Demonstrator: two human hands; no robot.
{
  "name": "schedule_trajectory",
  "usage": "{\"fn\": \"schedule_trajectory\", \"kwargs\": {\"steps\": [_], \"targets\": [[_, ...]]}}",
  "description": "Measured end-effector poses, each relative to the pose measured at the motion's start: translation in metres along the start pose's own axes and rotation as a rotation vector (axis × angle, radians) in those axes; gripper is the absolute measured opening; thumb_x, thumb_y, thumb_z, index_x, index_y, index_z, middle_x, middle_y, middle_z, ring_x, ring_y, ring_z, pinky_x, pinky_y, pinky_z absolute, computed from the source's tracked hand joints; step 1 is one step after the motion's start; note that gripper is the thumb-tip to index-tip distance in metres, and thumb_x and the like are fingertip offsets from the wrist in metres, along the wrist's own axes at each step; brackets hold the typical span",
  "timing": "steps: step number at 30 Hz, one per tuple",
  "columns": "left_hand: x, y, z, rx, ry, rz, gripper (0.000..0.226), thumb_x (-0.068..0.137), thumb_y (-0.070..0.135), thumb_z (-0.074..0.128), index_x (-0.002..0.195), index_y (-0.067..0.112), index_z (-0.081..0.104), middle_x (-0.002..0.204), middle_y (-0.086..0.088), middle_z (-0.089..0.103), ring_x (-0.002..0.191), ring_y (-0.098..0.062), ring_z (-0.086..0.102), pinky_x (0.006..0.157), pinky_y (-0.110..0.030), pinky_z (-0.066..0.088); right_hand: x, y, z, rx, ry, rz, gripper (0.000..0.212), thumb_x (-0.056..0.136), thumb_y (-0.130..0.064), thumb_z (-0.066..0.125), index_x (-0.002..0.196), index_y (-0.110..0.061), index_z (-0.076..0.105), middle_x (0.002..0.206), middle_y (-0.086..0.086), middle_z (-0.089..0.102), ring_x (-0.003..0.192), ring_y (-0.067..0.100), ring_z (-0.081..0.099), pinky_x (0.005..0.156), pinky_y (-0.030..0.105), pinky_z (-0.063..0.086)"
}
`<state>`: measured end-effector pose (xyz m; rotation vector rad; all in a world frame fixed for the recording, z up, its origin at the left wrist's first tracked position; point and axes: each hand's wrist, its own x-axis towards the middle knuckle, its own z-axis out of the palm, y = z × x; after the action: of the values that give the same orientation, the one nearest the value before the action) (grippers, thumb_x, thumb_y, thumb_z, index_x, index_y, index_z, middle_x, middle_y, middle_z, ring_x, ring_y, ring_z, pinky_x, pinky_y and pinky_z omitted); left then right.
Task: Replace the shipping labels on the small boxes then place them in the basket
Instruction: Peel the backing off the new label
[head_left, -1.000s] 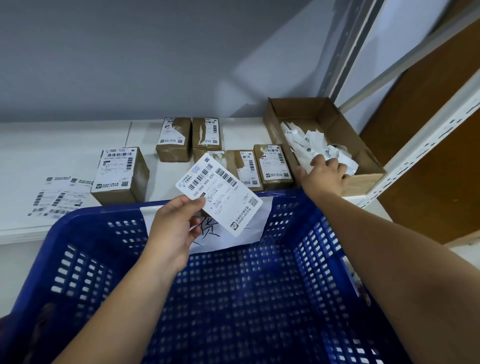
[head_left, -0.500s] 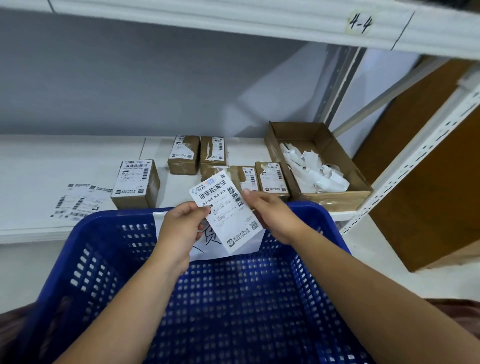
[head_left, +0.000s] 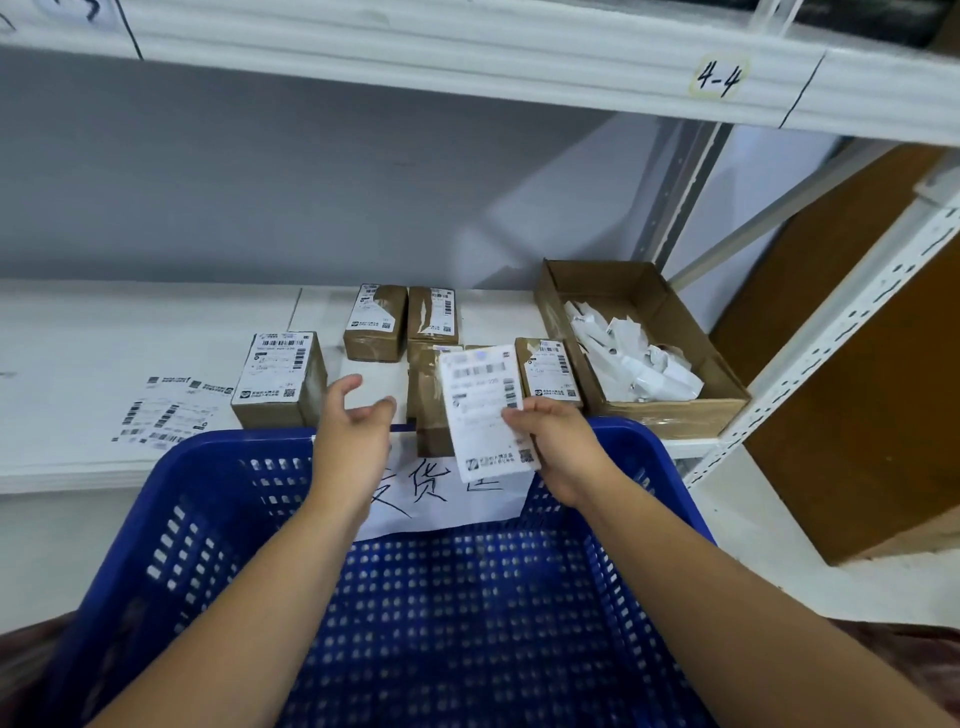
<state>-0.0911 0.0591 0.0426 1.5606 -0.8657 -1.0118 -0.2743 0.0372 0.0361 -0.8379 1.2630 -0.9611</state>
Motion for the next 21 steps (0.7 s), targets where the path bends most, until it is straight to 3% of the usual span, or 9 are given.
{"fn": "schedule_trajectory", "kwargs": {"steps": [3, 5, 8, 12, 16, 19, 21], "targets": [[0.023, -0.011, 0.005, -0.017, -0.027, -0.077, 0.016, 0.093, 0.016, 0.052, 0.107, 0.018, 0.058, 0.099, 0.001, 0.06, 0.089, -0.02, 0.057, 0.081, -0.033, 0.046, 0.013, -0.005, 0.002, 0.316, 0.047, 0.118, 0.01, 0.098, -0.006, 0.052, 0.093, -0.007, 0.061, 0.083, 0.006, 0.073, 0.077, 0.021, 0.069, 0.062, 0.034, 0.057], [0.036, -0.018, 0.012, -0.008, -0.054, -0.109, 0.012, 0.094, 0.014, 0.05, 0.101, 0.015, 0.06, 0.093, 0.006, 0.058, 0.098, -0.022, 0.056, 0.094, -0.038, 0.046, 0.024, -0.003, 0.006, 0.351, 0.121, 0.145, 0.009, 0.098, -0.011, 0.052, 0.098, -0.011, 0.061, 0.084, 0.003, 0.071, 0.077, 0.017, 0.066, 0.062, 0.031, 0.051], [0.056, -0.027, 0.022, 0.021, -0.074, -0.146, 0.006, 0.094, 0.021, 0.053, 0.091, 0.018, 0.058, 0.089, 0.004, 0.057, 0.094, -0.02, 0.055, 0.099, -0.042, 0.046, 0.038, -0.001, 0.011, 0.354, 0.198, 0.158, 0.009, 0.098, -0.013, 0.054, 0.093, -0.015, 0.062, 0.085, -0.001, 0.07, 0.073, 0.011, 0.064, 0.058, 0.023, 0.042], [0.078, -0.041, 0.036, 0.003, -0.159, -0.243, 0.021, 0.093, 0.037, 0.055, 0.092, 0.017, 0.059, 0.104, -0.003, 0.064, 0.105, -0.026, 0.06, 0.1, -0.043, 0.045, 0.056, -0.002, 0.018, 0.382, 0.2, 0.155, 0.01, 0.097, -0.01, 0.053, 0.097, -0.013, 0.063, 0.088, 0.001, 0.071, 0.07, 0.011, 0.067, 0.053, 0.02, 0.046], [0.082, -0.045, 0.046, 0.05, -0.152, -0.218, 0.047, 0.094, 0.041, 0.052, 0.131, 0.012, 0.049, 0.124, -0.004, 0.058, 0.112, -0.025, 0.057, 0.099, -0.039, 0.044, 0.064, 0.001, 0.025, 0.396, 0.177, 0.165, 0.016, 0.098, -0.009, 0.051, 0.109, -0.005, 0.061, 0.097, 0.009, 0.072, 0.071, 0.017, 0.068, 0.046, 0.02, 0.05], [0.077, -0.047, 0.051, 0.03, -0.224, -0.229, 0.037, 0.099, 0.038, 0.043, 0.113, 0.009, 0.062, 0.111, -0.006, 0.067, 0.095, -0.022, 0.064, 0.084, -0.033, 0.051, 0.058, 0.002, 0.031, 0.43, 0.126, 0.195, 0.016, 0.099, -0.009, 0.051, 0.108, -0.004, 0.063, 0.08, 0.007, 0.073, 0.061, 0.016, 0.07, 0.044, 0.02, 0.05], [0.068, -0.045, 0.05, 0.002, -0.24, -0.24, 0.041, 0.101, 0.042, 0.035, 0.101, 0.013, 0.064, 0.096, -0.004, 0.069, 0.085, -0.018, 0.064, 0.07, -0.027, 0.049, 0.051, 0.004, 0.032, 0.437, 0.1, 0.193, 0.018, 0.099, -0.009, 0.05, 0.112, -0.005, 0.062, 0.08, 0.007, 0.074, 0.063, 0.015, 0.071, 0.047, 0.023, 0.053]]}}
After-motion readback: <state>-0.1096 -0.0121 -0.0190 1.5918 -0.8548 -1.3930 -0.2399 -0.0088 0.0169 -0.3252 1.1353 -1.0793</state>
